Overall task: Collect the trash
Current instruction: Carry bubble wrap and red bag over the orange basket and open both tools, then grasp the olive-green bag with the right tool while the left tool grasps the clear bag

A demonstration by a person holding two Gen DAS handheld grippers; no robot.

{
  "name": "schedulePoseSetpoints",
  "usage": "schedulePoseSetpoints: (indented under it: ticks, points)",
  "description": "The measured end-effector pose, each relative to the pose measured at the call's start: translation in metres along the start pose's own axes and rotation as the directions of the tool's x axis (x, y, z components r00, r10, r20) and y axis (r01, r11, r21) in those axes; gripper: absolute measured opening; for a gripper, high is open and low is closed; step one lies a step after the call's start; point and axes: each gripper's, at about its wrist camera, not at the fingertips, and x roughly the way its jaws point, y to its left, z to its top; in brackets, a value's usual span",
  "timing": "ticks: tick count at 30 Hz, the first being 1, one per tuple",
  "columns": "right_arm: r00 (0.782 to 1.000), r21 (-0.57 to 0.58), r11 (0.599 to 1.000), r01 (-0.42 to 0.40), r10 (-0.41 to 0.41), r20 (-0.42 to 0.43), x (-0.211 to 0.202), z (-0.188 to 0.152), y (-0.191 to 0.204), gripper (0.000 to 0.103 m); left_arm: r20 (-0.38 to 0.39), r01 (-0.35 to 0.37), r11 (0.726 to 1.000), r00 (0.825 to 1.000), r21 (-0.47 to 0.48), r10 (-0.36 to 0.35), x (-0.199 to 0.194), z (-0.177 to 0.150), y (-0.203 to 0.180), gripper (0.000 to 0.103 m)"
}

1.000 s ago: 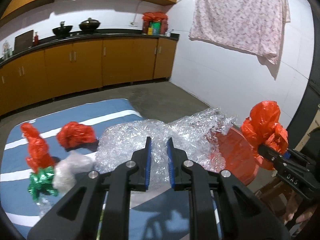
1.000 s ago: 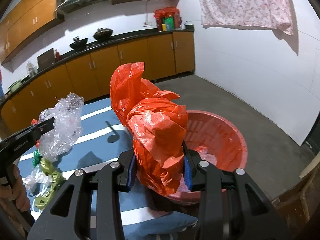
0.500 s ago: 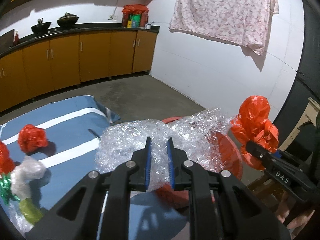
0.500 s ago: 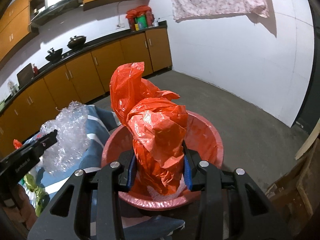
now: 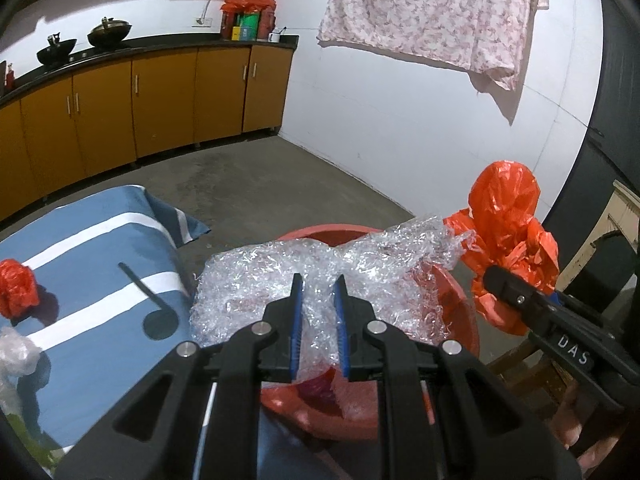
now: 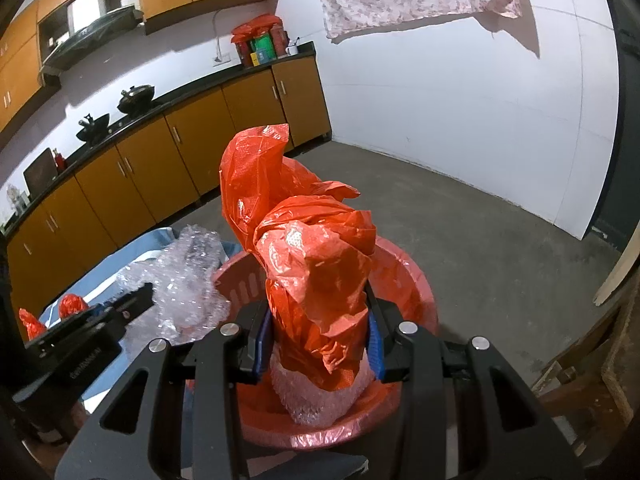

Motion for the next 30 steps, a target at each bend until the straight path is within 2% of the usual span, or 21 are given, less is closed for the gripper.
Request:
schedulePoseSetpoints:
  ticks: [4, 8, 15, 22, 30]
  points:
    - [0.999, 0.04, 0.998, -0.043, 0.043, -0.002, 0.005, 0.005, -0.004, 0.042, -0.009, 0.001, 1.0, 1.0, 0.004, -0.001, 0.012, 0.004, -0.005, 0.021]
    - [0.998, 0.066, 0.996, -0.067, 0.067, -0.004, 0.009, 0.004, -0.009, 0.053, -0.023, -0.007, 1.0, 1.0, -0.021, 0.007, 0.017, 0.002, 0.0, 0.035]
    - [0.998, 0.079, 0.995, -0.063, 0.063, -0.003, 0.005, -0.001, -0.014, 0.064, -0.028, -0.05, 0.997, 0.998, -0.059, 0.048, 0.013, 0.0, 0.017, 0.05]
    - [0.999, 0.026, 0.999, -0.039, 0.039, 0.01, -0.01, -0.007, -0.005, 0.068, 0.034, -0.137, 0.987, 0.99, -0.083, 0.141, -0.025, 0.0, 0.037, 0.069]
    - [0.997, -0.061, 0.996, -0.069, 0.07, 0.012, -0.028, -0.021, 0.024, 0.068, 0.1, -0.242, 0.966, 0.963, -0.092, 0.251, -0.094, -0.014, 0.059, 0.075]
